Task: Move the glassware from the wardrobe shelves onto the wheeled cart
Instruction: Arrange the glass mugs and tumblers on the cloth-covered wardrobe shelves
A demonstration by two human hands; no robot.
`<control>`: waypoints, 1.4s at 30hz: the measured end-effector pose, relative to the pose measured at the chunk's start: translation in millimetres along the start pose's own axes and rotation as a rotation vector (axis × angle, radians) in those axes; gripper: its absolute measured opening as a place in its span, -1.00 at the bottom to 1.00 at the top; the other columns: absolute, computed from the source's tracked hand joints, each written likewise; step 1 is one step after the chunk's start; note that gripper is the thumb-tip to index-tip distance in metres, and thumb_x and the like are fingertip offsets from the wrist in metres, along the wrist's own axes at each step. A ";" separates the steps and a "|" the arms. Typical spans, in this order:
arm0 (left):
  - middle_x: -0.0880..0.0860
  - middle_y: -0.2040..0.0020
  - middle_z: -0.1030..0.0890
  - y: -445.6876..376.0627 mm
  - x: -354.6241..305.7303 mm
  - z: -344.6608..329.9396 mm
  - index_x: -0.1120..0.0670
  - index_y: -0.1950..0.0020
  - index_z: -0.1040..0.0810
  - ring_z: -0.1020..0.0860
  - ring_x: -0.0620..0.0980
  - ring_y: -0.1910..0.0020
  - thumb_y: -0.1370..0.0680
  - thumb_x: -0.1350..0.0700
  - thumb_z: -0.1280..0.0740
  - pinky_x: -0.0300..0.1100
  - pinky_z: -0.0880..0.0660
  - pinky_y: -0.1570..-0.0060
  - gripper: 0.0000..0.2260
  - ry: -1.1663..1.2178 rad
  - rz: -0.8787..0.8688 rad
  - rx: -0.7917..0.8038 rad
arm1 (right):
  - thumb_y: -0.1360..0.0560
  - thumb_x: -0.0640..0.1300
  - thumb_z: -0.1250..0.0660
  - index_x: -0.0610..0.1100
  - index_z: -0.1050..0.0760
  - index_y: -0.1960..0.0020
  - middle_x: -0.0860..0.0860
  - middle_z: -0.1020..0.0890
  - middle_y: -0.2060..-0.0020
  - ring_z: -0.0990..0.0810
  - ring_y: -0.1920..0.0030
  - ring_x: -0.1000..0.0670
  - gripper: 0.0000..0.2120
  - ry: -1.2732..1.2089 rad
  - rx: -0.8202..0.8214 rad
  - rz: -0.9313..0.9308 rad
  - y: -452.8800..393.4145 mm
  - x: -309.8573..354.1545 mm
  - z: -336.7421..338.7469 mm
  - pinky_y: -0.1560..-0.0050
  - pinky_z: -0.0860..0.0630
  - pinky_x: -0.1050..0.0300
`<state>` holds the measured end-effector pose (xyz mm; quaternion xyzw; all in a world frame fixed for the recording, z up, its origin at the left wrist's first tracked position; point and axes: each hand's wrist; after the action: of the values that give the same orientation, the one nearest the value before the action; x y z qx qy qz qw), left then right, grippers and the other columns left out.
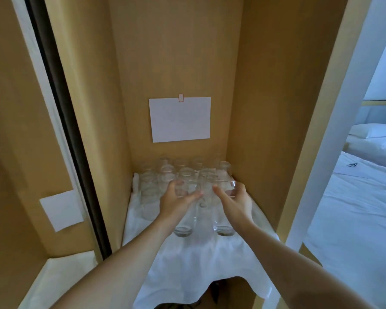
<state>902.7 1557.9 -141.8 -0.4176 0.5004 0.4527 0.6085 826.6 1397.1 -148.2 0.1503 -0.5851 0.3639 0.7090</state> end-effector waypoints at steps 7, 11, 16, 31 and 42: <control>-0.09 -0.07 -0.59 -29.8 45.9 -26.0 -0.24 -0.16 -0.43 -0.55 -0.17 -0.08 -0.14 -0.19 -0.70 -0.20 -0.51 -0.01 -0.31 -0.053 0.022 0.023 | -0.25 0.44 -0.40 0.07 -0.31 -0.36 0.16 -0.51 -0.04 -0.56 0.00 0.15 -0.19 0.039 0.041 -0.006 -20.9 -48.2 -15.4 0.14 -0.49 0.18; -0.10 -0.12 -0.56 -42.9 61.8 -44.3 -0.26 -0.16 -0.39 -0.52 -0.15 -0.14 -0.20 -0.07 -0.72 -0.14 -0.52 -0.10 -0.31 -0.050 0.031 0.009 | -0.33 0.26 -0.55 0.00 -0.33 -0.39 0.10 -0.53 -0.16 -0.55 -0.15 0.06 -0.23 0.030 0.061 -0.004 -45.1 -76.8 -15.4 0.02 -0.50 0.18; -0.09 -0.16 -0.56 -56.0 79.5 -69.4 -0.23 -0.17 -0.39 -0.52 -0.15 -0.17 -0.25 0.01 -0.71 -0.17 -0.50 -0.11 -0.34 0.020 0.061 -0.059 | -0.35 0.15 -0.60 0.02 -0.30 -0.43 0.08 -0.53 -0.27 -0.51 -0.29 0.06 -0.22 0.025 0.123 -0.033 -71.9 -107.1 -20.7 -0.03 -0.43 0.30; -0.07 -0.14 -0.58 -63.6 104.7 -93.8 -0.18 -0.28 -0.39 -0.53 -0.15 -0.17 -0.21 0.01 -0.60 -0.09 -0.41 -0.30 -0.30 0.049 0.035 -0.019 | -0.18 0.12 -0.69 0.19 -0.18 -0.33 0.17 -0.54 -0.16 -0.57 -0.14 0.14 -0.08 0.014 0.315 -0.169 -82.0 -169.4 -16.1 0.04 -0.52 0.31; 0.01 -0.14 -0.56 -73.5 104.9 -90.4 -0.08 -0.33 -0.38 -0.53 -0.03 -0.19 -0.22 0.00 -0.60 0.02 -0.42 -0.38 -0.27 0.063 0.028 0.041 | -0.16 0.44 -0.55 -0.04 -0.11 -0.20 0.14 -0.46 0.20 -0.44 0.33 0.08 -0.06 0.608 0.118 -0.162 -126.5 -108.9 27.1 0.44 -0.28 0.19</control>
<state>962.4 1467.2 -254.9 -0.4121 0.5344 0.4372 0.5945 889.2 1255.5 -216.3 0.1218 -0.3104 0.3679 0.8680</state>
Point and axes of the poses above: each hand's wrist, its own y-axis away from the middle knuckle, its own z-axis out of the back of the hand, x = y × z
